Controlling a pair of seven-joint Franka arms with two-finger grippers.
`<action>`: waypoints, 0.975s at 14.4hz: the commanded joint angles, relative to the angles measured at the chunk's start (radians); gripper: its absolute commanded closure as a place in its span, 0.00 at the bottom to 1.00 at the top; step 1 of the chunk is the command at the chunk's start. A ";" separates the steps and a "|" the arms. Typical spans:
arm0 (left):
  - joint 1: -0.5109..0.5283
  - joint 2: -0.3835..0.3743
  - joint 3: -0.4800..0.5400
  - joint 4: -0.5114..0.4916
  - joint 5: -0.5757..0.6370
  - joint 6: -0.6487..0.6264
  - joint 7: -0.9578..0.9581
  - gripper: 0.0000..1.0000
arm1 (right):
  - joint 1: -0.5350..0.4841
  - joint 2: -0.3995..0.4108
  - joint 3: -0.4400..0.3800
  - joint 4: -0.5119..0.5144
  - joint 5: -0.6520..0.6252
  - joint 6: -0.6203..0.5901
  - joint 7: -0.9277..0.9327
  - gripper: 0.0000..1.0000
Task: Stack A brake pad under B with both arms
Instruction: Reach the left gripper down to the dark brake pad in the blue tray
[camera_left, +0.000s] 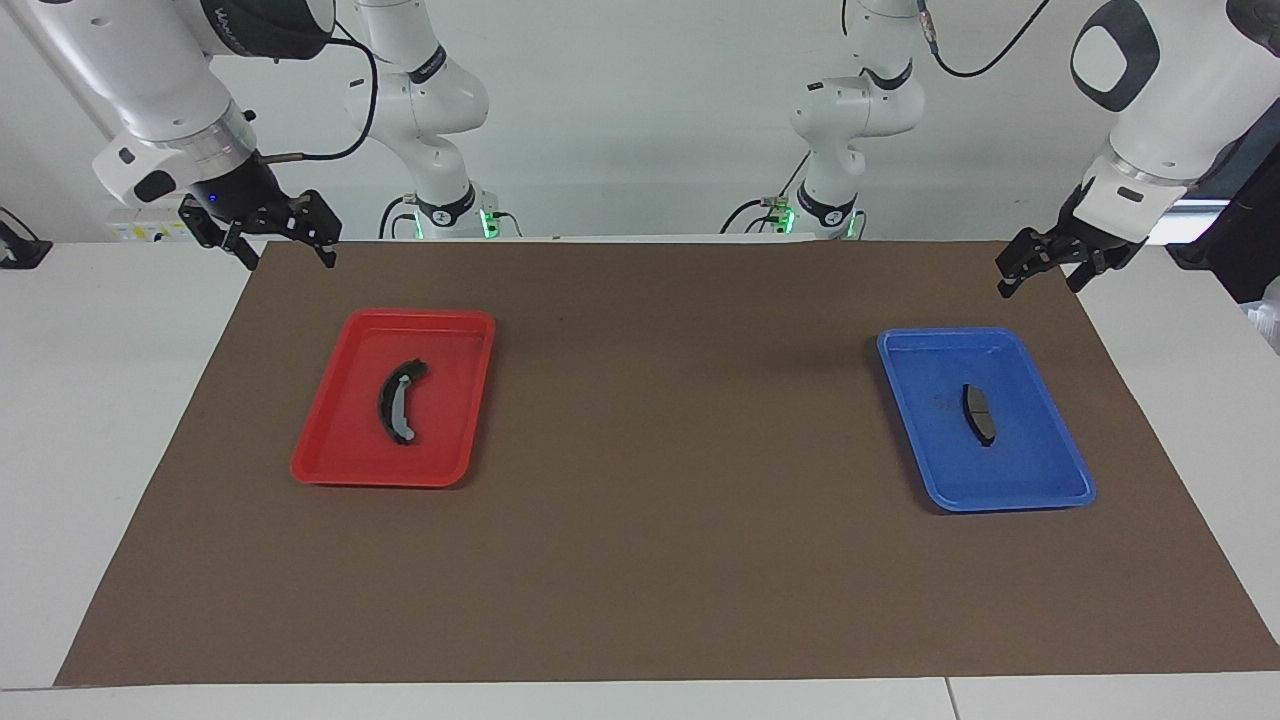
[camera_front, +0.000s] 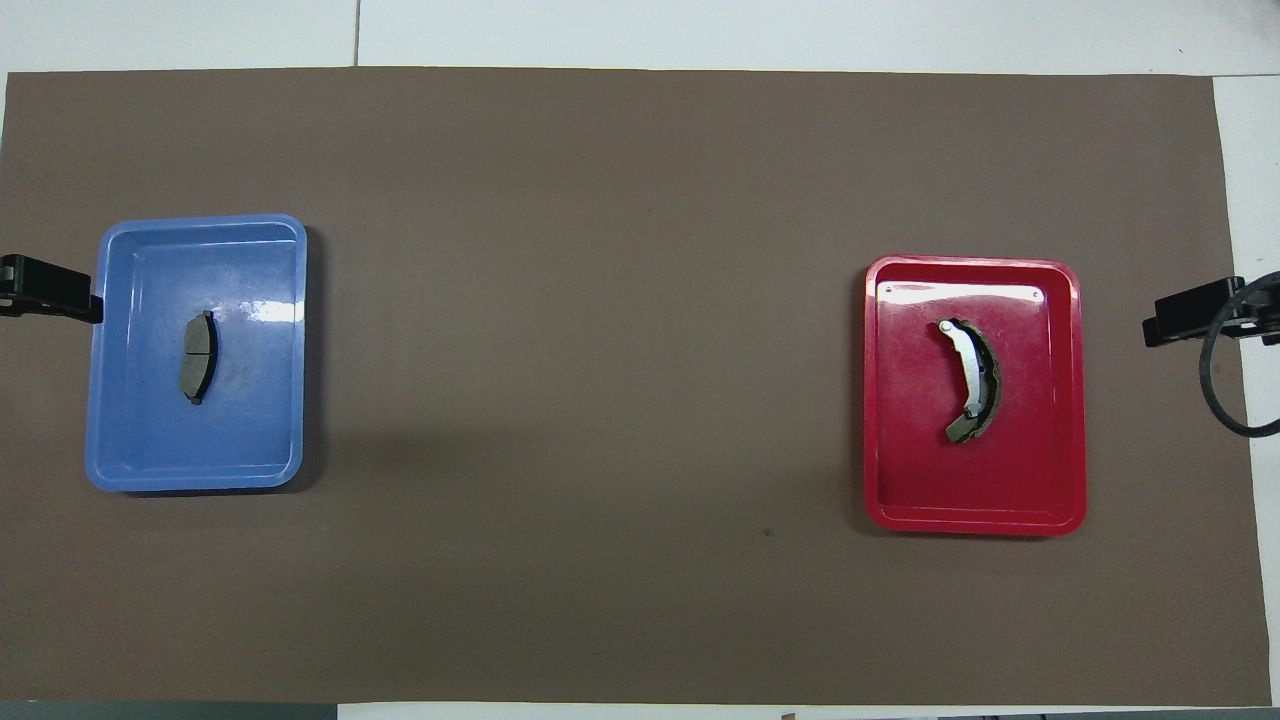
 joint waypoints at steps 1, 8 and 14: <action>-0.007 -0.026 -0.003 -0.030 0.016 0.008 -0.019 0.00 | -0.007 -0.009 0.005 0.001 -0.003 -0.012 -0.032 0.00; -0.013 -0.026 -0.003 -0.024 0.016 0.008 -0.012 0.00 | -0.009 -0.015 0.006 -0.007 0.001 -0.011 -0.029 0.00; -0.003 -0.027 -0.001 -0.024 0.016 0.008 -0.007 0.00 | 0.019 -0.015 0.014 -0.007 0.004 -0.018 -0.031 0.00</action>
